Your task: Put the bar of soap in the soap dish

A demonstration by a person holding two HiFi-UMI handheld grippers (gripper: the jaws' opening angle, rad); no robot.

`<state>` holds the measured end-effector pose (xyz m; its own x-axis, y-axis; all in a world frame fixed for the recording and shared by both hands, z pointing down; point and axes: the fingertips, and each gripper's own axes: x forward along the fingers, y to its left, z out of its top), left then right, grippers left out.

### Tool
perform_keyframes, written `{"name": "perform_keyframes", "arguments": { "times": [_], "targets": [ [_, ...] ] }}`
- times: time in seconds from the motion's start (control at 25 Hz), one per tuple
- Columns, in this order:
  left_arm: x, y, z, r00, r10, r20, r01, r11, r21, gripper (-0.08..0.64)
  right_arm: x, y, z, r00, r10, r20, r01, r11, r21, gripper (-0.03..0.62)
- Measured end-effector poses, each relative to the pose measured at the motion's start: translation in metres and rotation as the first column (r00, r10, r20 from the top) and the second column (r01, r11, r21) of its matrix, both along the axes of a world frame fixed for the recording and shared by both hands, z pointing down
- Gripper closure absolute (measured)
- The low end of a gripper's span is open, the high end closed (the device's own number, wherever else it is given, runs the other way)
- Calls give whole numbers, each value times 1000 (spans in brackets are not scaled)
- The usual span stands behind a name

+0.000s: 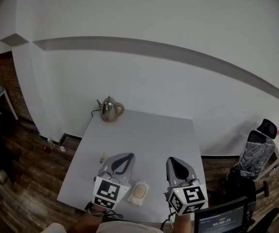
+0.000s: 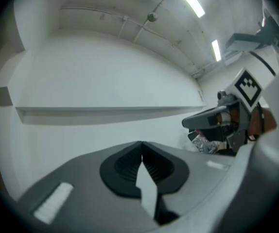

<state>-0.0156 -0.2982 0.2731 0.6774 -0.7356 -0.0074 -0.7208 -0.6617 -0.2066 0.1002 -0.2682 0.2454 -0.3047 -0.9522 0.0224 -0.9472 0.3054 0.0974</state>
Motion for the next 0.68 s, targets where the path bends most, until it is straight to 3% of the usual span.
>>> {"name": "perform_keyframes", "arguments": {
  "times": [0.68],
  "targets": [
    [0, 1, 2, 1000, -2, 1, 2, 1000, -9, 554, -6, -1, 5, 1000, -19, -4, 19, 1000, -17, 592]
  ]
}}
